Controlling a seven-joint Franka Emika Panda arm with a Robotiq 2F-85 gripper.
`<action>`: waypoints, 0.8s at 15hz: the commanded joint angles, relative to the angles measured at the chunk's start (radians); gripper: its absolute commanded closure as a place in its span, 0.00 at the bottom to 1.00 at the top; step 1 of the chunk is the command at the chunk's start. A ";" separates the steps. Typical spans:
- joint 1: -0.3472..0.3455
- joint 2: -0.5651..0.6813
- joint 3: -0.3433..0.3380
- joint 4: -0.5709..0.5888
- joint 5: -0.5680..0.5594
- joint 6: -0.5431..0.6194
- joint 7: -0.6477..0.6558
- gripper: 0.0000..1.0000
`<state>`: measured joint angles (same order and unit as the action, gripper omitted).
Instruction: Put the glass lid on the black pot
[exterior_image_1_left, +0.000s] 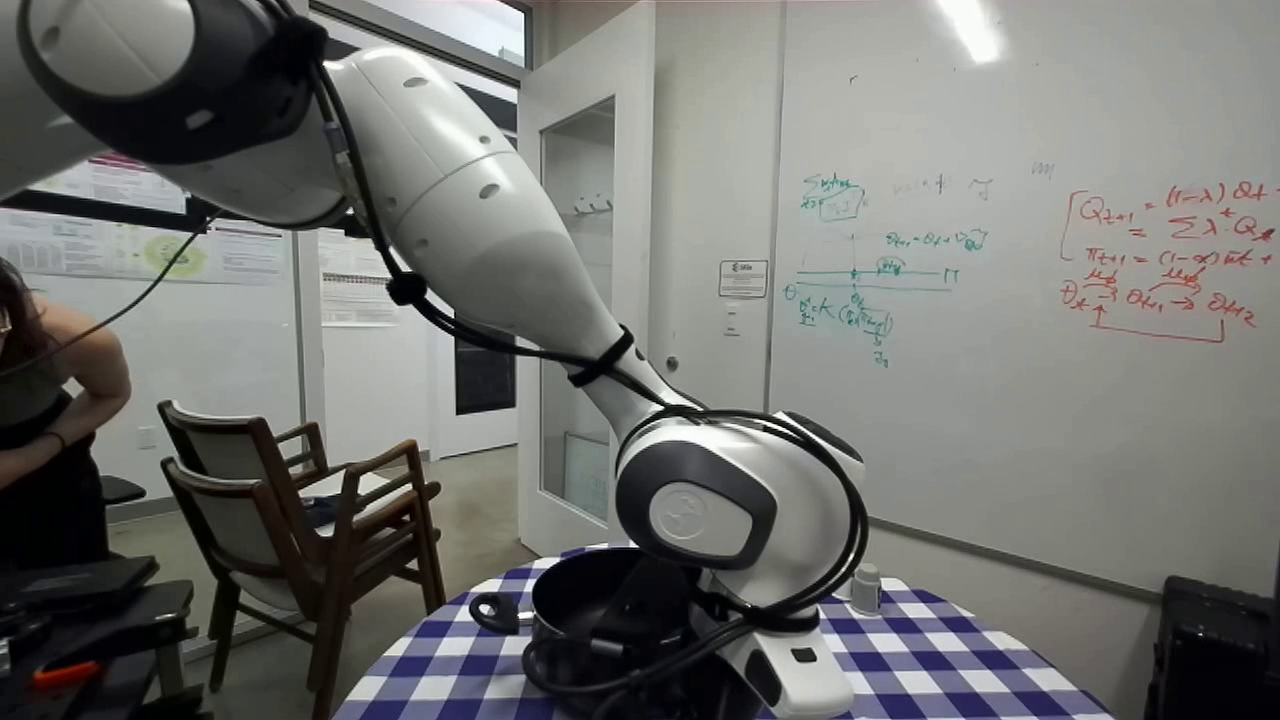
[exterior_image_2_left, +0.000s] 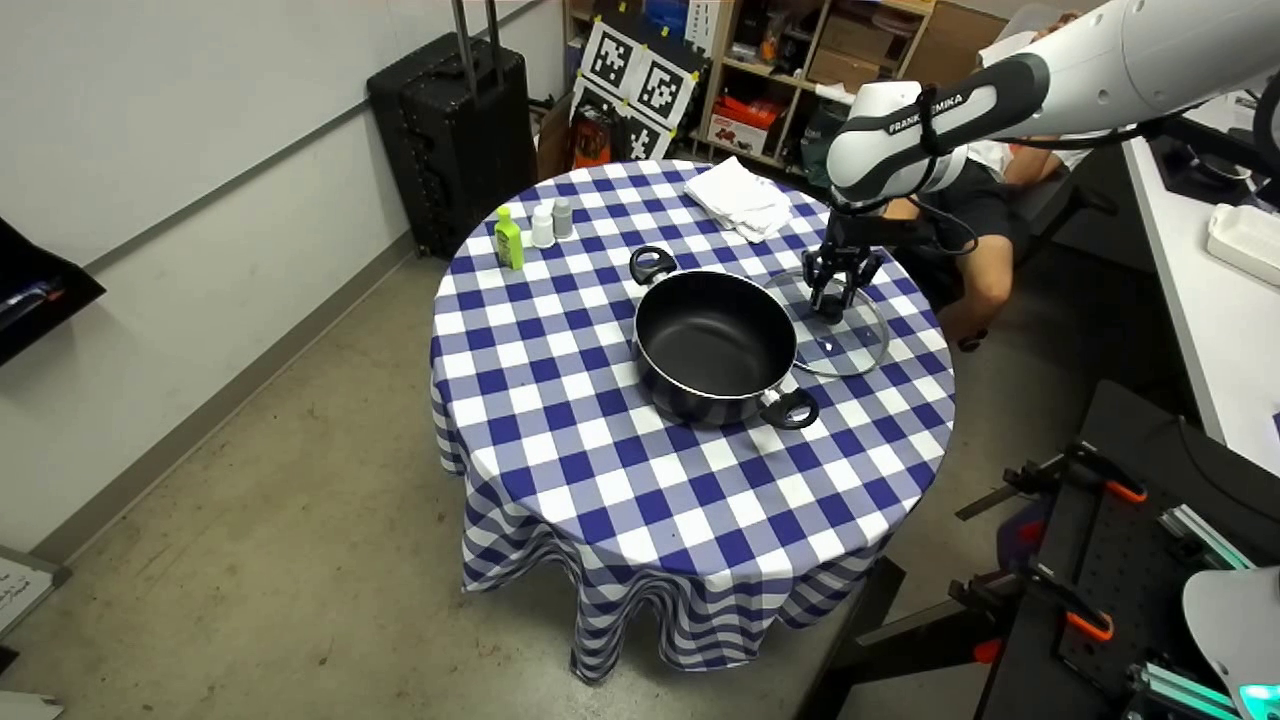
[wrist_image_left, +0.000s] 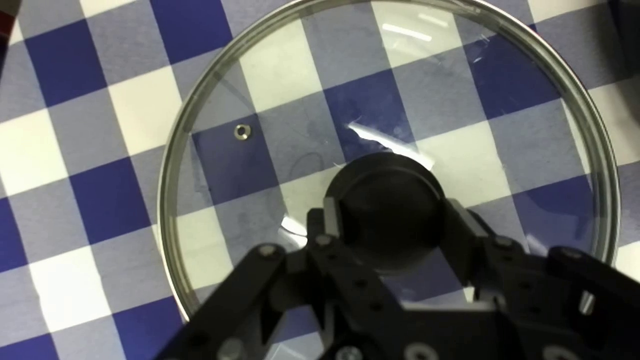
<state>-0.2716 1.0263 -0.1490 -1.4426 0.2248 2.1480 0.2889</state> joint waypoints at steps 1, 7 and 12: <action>-0.011 -0.066 0.022 -0.100 0.052 0.032 -0.008 0.75; 0.030 -0.307 -0.045 -0.391 0.051 0.129 0.053 0.75; 0.115 -0.532 -0.141 -0.583 -0.054 0.122 0.149 0.75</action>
<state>-0.2279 0.6712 -0.2302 -1.8720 0.2416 2.2730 0.3584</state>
